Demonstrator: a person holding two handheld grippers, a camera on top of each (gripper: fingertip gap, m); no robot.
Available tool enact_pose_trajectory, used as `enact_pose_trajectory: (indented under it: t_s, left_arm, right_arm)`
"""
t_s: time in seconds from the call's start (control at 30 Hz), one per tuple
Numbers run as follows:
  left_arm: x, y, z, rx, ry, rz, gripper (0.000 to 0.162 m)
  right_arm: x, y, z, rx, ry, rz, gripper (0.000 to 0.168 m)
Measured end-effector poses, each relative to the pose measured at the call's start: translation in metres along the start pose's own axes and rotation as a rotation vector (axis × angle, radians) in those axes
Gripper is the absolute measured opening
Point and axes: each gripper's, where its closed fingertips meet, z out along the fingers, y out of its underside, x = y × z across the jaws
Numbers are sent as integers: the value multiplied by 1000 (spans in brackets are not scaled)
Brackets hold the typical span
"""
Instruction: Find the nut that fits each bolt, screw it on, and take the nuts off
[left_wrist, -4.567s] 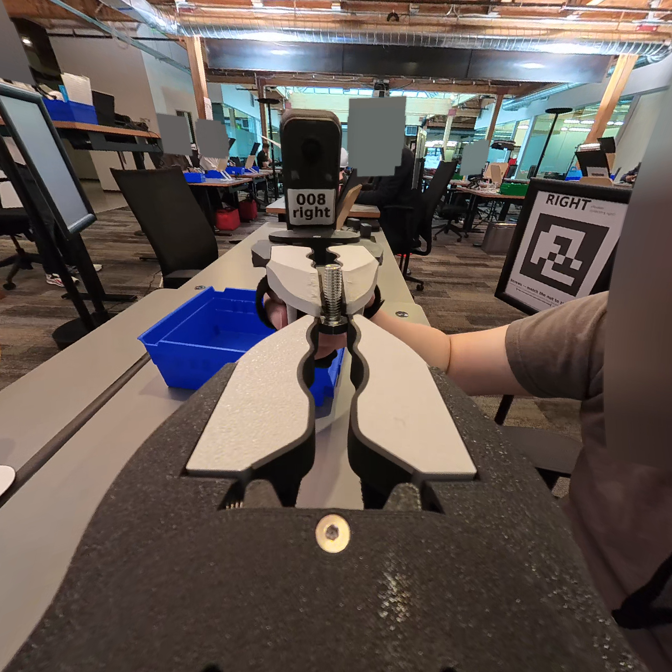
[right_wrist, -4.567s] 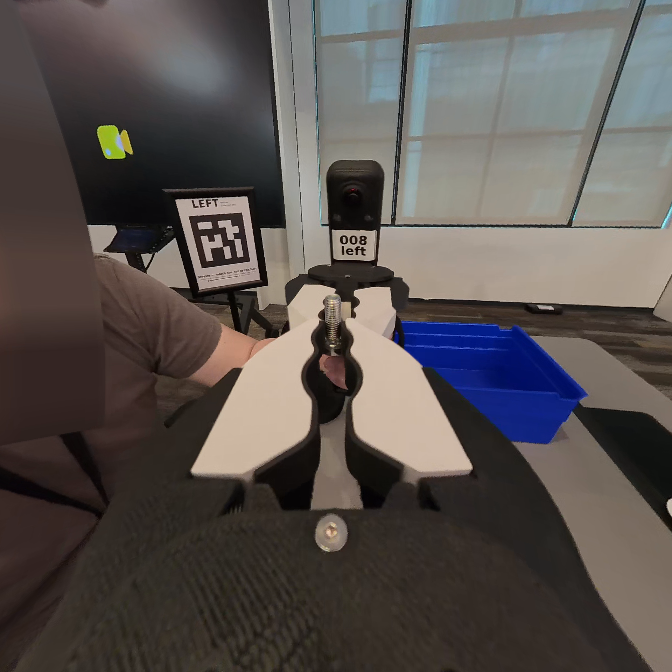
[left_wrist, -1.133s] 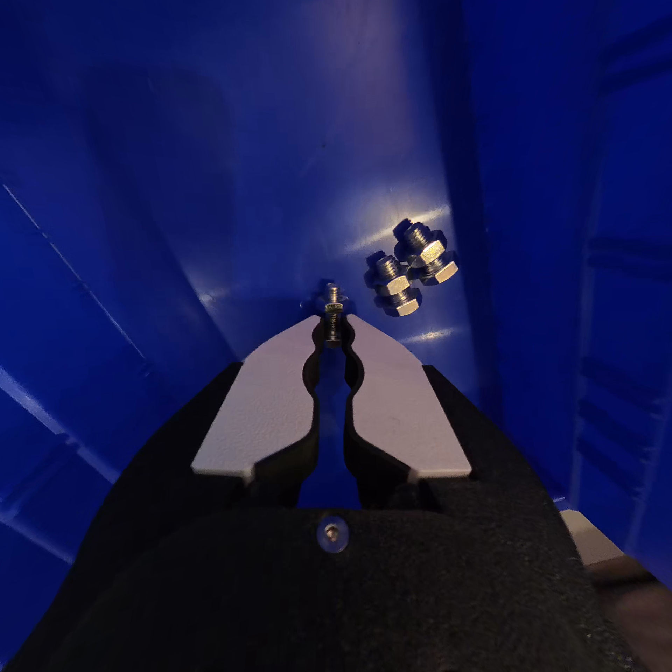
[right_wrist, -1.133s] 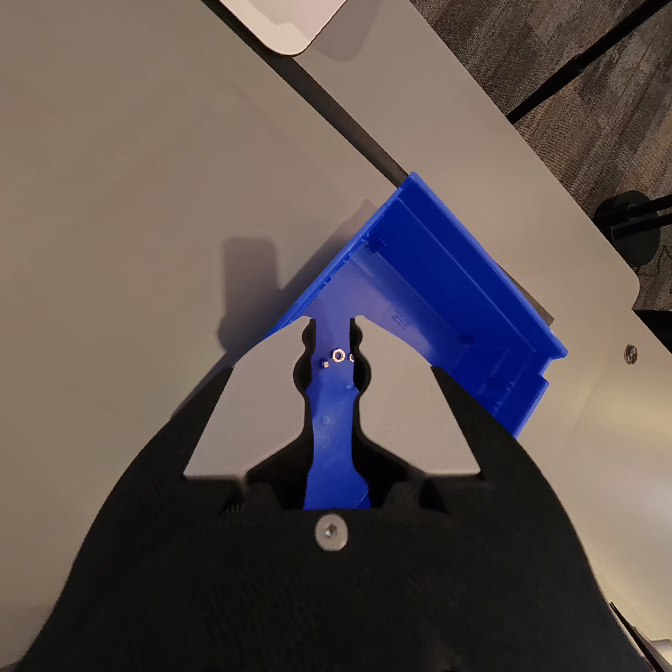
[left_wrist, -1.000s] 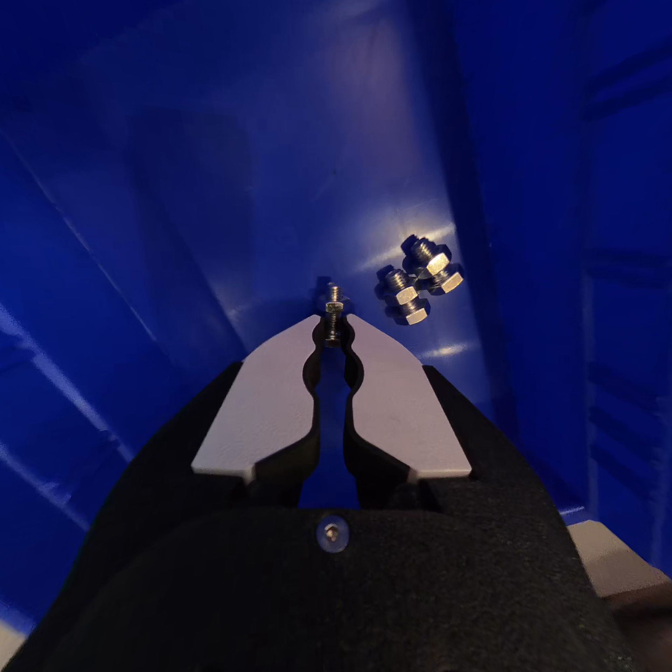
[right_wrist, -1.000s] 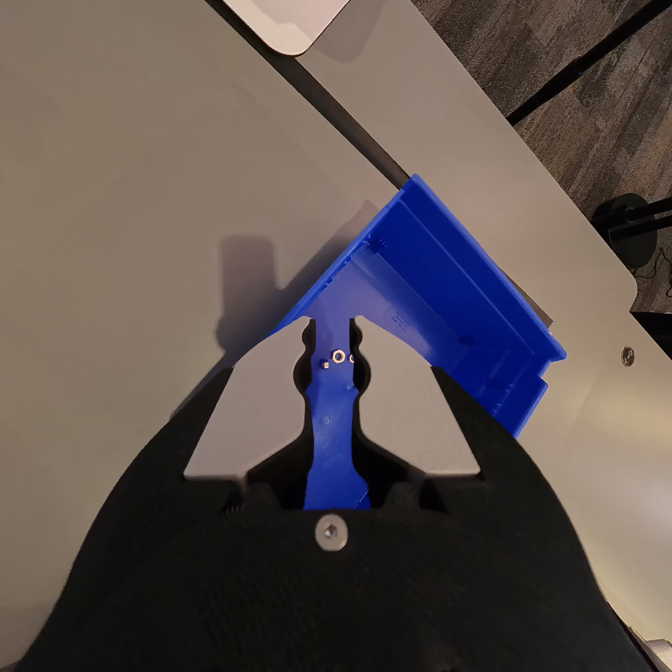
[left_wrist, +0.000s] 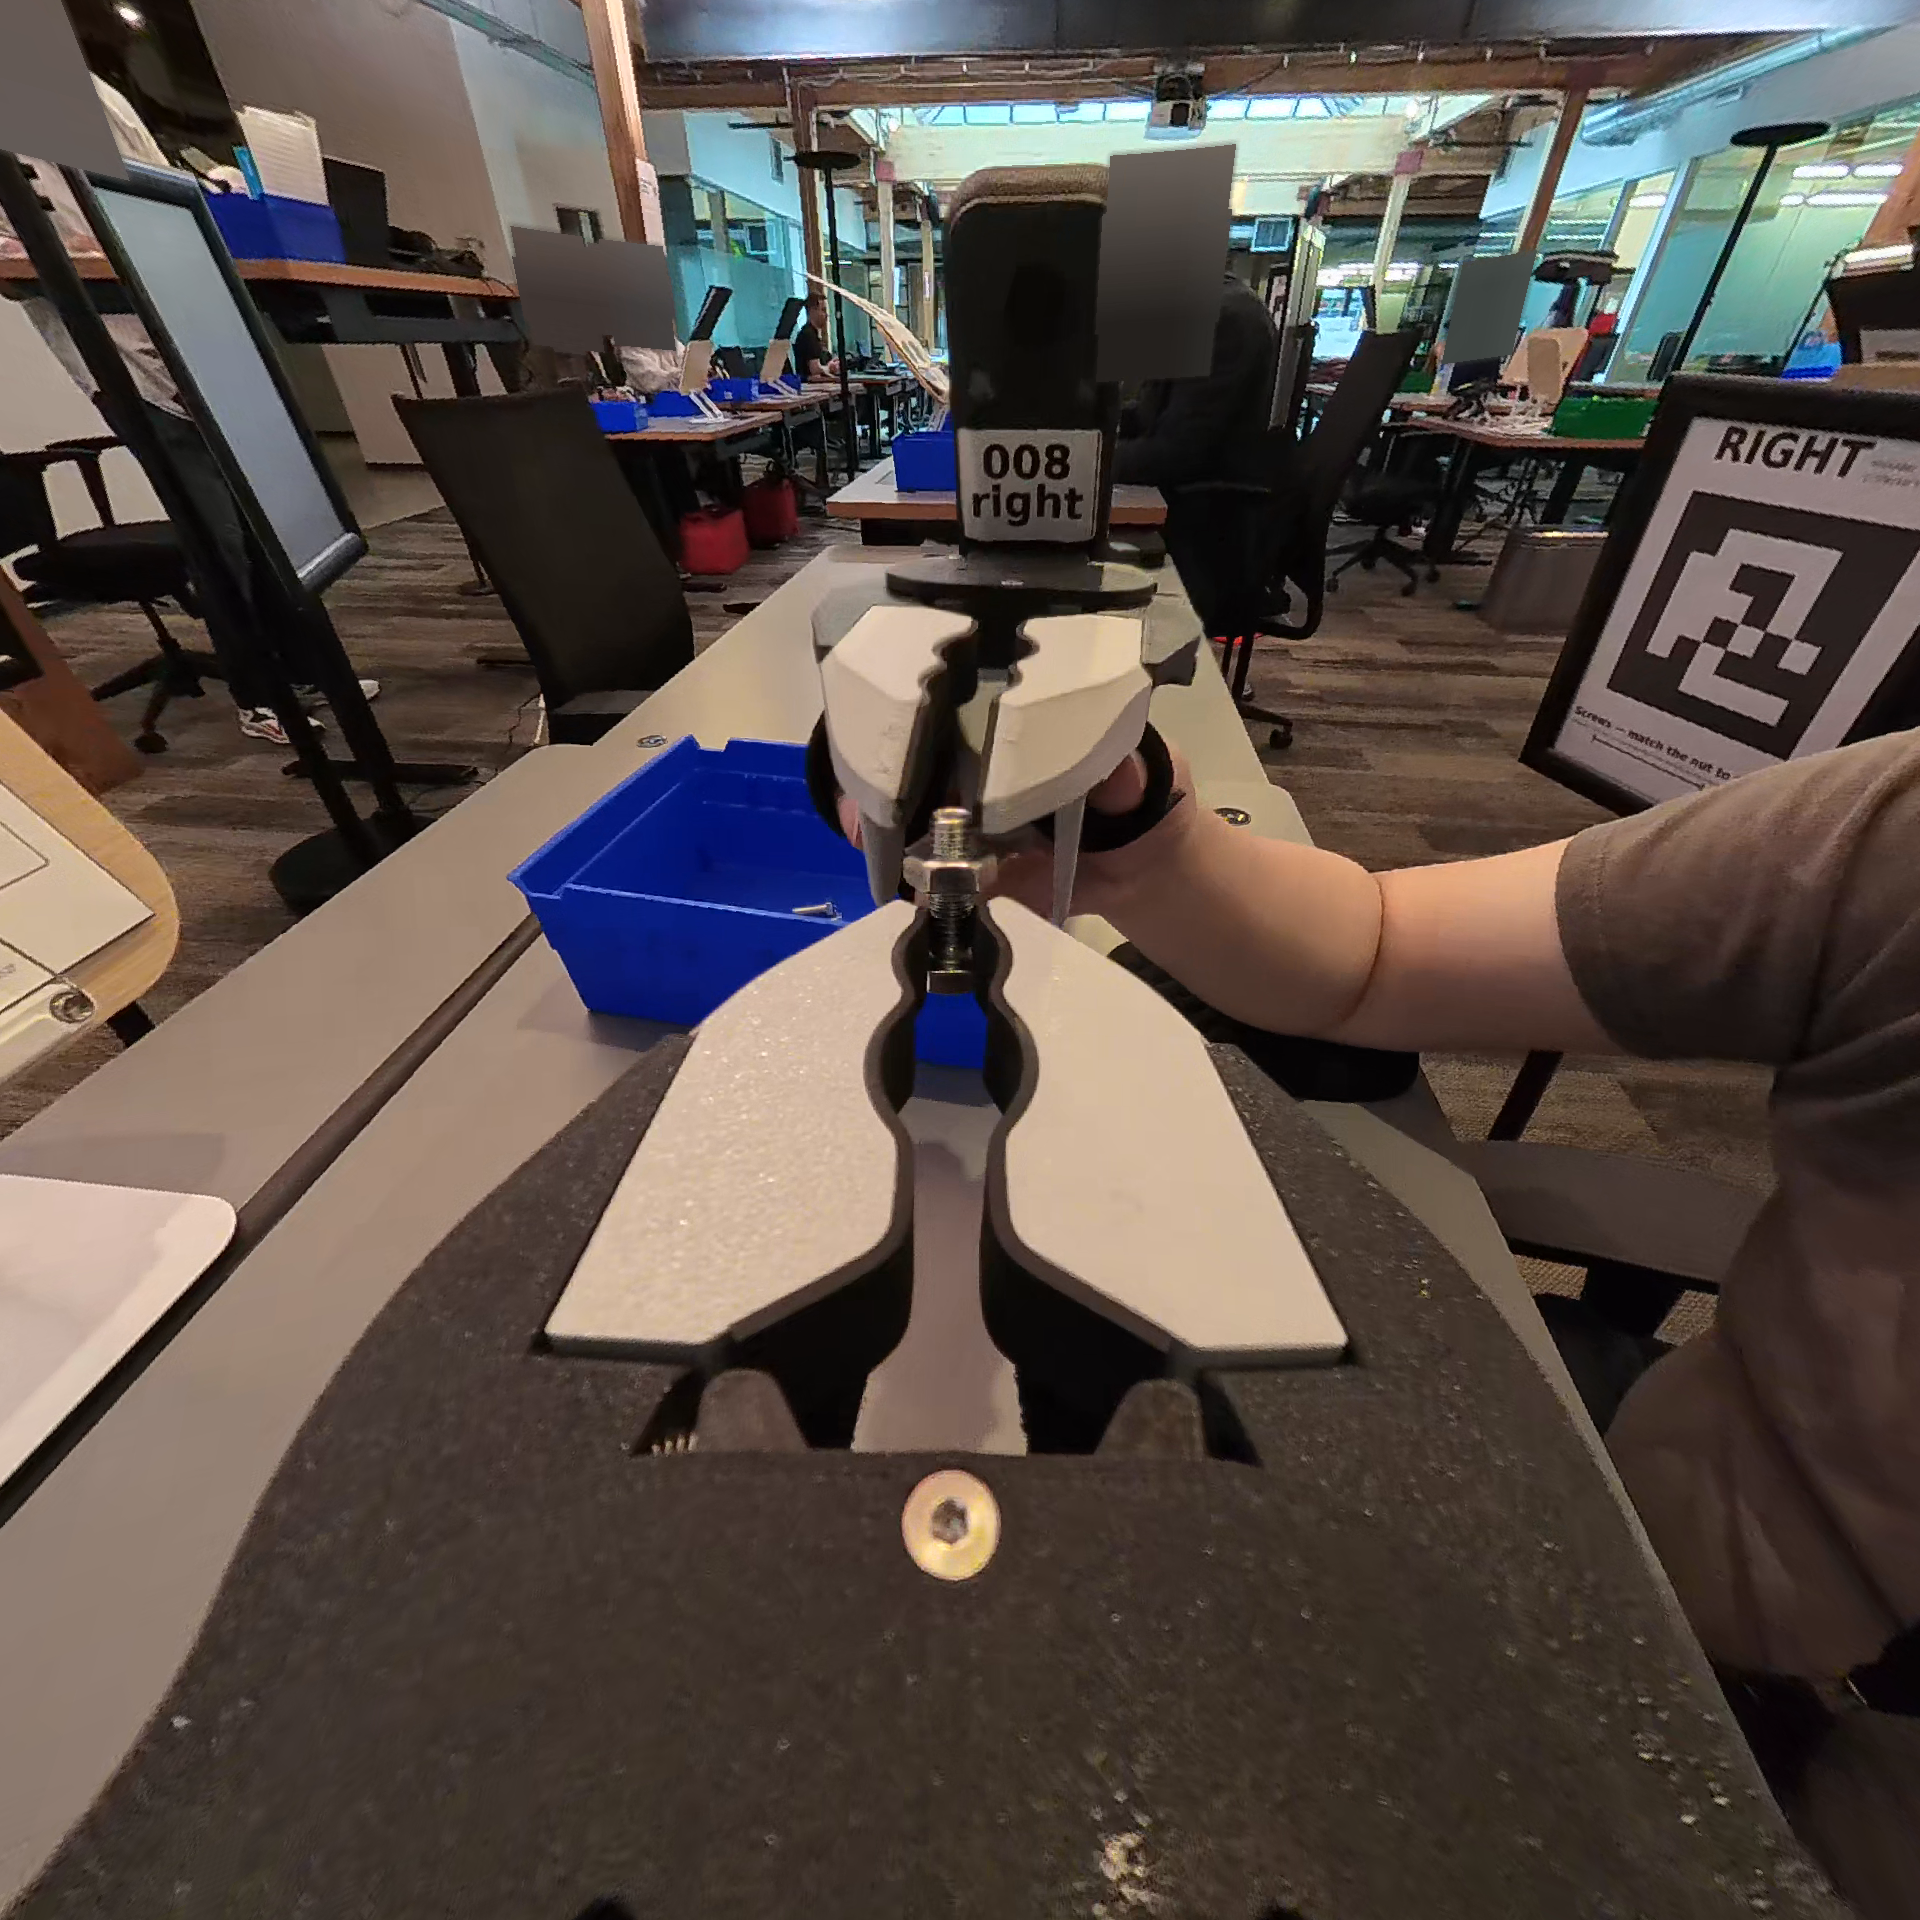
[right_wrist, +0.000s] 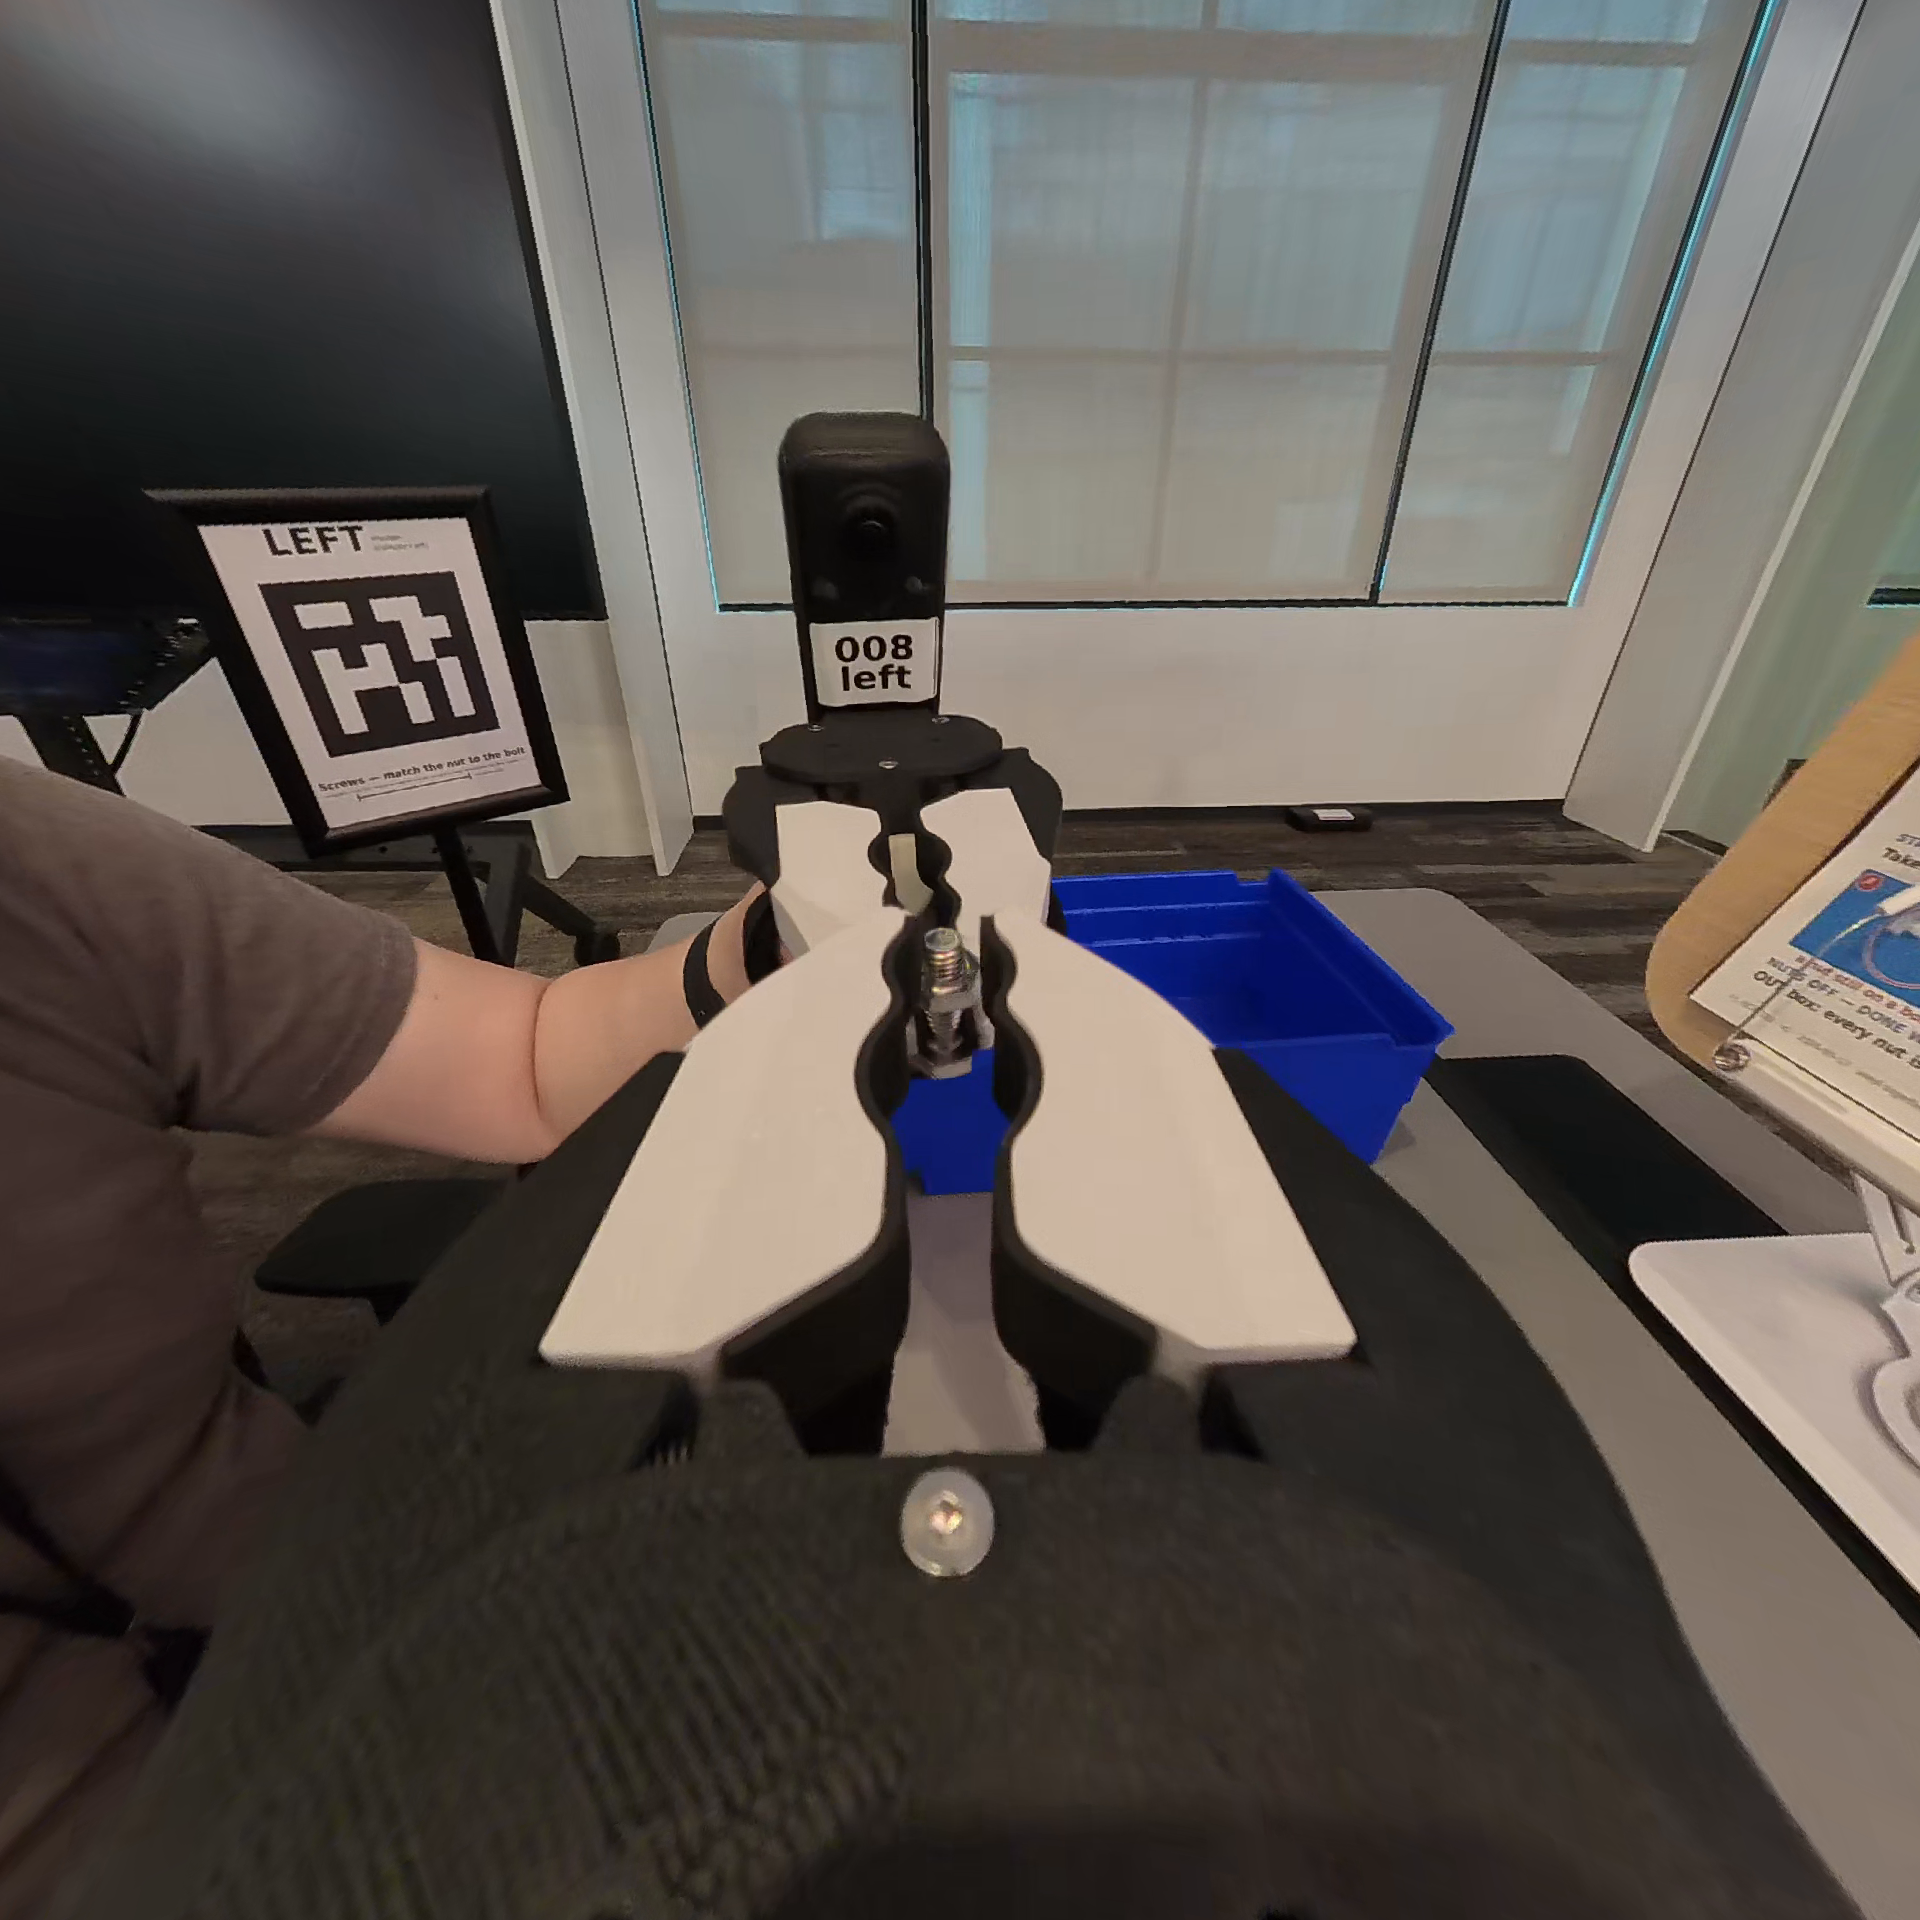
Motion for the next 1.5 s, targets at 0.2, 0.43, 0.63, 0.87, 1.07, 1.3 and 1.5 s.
enact_pose_trajectory:
  t_s: [0.2,0.43,0.63,0.87,1.07,1.3,1.5]
  left_arm:
    - [3,-1,0,1,10,6,7]
    - [-2,-3,-7,-5,-22,19,35]
    - [15,11,4,-71,61,60,35]
    - [26,12,8,-55,131,65,21]
    - [27,8,7,-28,139,61,14]
    - [28,9,10,-33,131,75,14]
    - [24,8,10,-34,83,129,14]
  right_arm:
    - [-5,3,1,-12,-43,11,8]
    - [1,2,-3,-5,-30,22,8]
    - [-22,2,-5,-20,-183,-26,8]
    - [-30,4,-7,-22,-235,-75,8]
    - [-30,3,-8,-11,-238,-78,8]
    - [-31,3,-8,0,-250,-69,8]
    - [-29,1,-9,12,-247,-66,9]
